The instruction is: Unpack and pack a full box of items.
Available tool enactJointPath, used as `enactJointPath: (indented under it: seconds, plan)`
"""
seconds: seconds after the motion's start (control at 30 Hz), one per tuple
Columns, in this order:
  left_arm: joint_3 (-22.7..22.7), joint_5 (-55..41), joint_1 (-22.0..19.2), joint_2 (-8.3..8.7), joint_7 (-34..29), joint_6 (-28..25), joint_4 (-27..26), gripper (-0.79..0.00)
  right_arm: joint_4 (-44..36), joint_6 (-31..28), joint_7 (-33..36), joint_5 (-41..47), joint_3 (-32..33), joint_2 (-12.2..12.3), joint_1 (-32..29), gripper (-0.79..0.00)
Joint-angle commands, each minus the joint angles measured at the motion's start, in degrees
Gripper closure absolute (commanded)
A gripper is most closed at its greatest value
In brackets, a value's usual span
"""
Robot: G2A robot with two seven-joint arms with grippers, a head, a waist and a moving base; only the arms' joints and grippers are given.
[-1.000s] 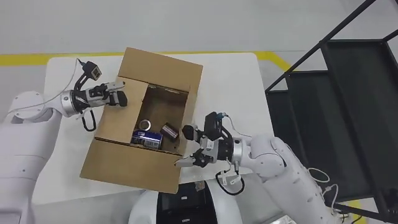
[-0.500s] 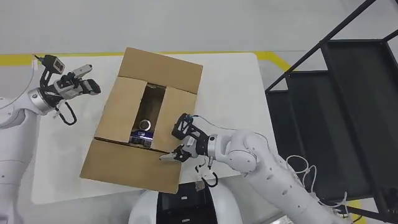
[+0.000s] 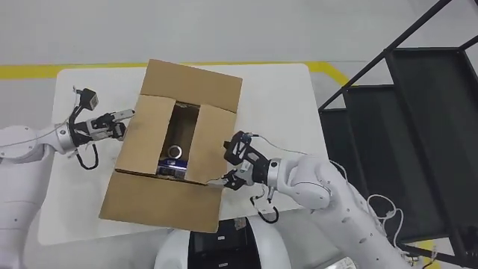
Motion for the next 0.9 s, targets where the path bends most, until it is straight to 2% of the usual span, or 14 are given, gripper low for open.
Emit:
enactJointPath:
  seconds: [0.0,0.27,0.4,0.47,0.6,0.7,0.87]
  plan:
    - [-0.15,-1.40,0.47,0.13,-2.31,1.22,-0.99,-0.785,-1.79,-1.85,0.34,0.90,3.89,0.72,-2.76,-0.785]
    - [1.29,-2.49,1.63,0.28,-6.64,5.05,-5.09,-0.785,-4.99,-10.64,4.66,5.61,16.72,3.25,-13.35,-0.785]
    - [2.53,-2.99,1.24,0.13,-7.85,6.73,-5.56,-0.785,-3.22,-16.32,7.72,10.88,19.08,4.20,-16.74,-0.785]
    - [2.29,-4.46,0.61,0.03,-6.93,6.78,-4.89,-0.785,-2.38,-18.12,9.44,12.98,18.80,4.58,-17.70,-0.785]
    - [0.48,-7.81,-0.86,-0.18,-1.00,5.72,-2.58,-0.785,0.37,-20.53,11.90,17.28,16.28,5.11,-18.49,-0.785]
    - [-1.21,-9.33,-1.67,-0.10,2.00,4.46,-1.54,-0.785,2.31,-20.19,14.11,16.96,13.65,5.37,-18.16,-0.785]
    - [-3.67,-11.01,-1.94,0.30,2.97,3.46,-1.10,-0.785,5.62,-19.02,15.57,15.04,9.06,5.54,-16.83,-0.785]
